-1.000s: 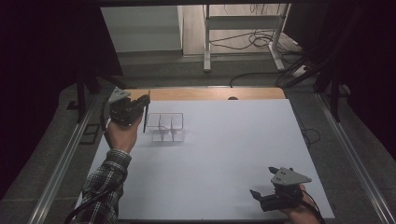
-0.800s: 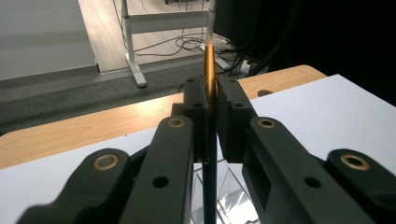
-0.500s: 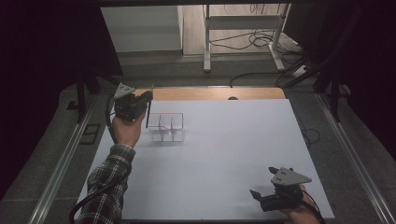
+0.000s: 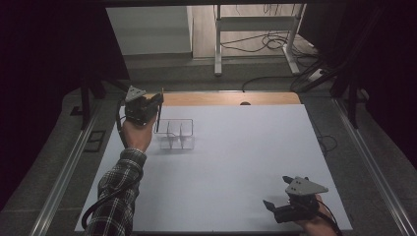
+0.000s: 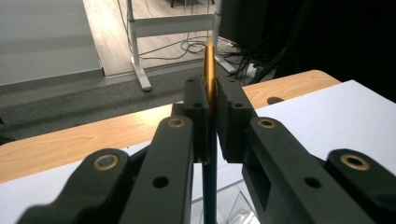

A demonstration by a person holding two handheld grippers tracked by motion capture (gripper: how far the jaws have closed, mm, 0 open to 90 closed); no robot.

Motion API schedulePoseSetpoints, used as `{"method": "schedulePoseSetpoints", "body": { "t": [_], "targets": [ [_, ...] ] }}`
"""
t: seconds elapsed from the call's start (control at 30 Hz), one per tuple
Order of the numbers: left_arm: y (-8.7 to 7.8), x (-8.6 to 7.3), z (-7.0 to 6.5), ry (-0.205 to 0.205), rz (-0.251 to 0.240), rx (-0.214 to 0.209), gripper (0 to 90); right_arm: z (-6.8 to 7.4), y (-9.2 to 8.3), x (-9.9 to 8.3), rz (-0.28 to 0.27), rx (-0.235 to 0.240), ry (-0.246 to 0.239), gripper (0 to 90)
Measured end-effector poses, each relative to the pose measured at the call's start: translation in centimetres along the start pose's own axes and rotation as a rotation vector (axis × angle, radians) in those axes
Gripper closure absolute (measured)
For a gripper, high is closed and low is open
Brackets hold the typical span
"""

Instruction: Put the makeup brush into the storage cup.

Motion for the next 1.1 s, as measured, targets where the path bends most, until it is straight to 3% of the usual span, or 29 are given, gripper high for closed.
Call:
{"method": "schedulePoseSetpoints", "body": {
  "t": [1.1],
  "targets": [
    [1.8, -2.9, 0.8, 0.002, -0.005, 0.011, 84.1, 0.2, 0.1, -0.1, 0.005, 0.01, -0.011, 0.1]
  ]
}}
Point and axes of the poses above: each handheld gripper's, and its own axes: y roughly forward along the jaws, x roughly out of its top, z roughly to its left, the point moved 7 cm from there along y, roughly forward along the jaws, and after that the axes turned 2 degrees about -z, right-handed, at the moved point
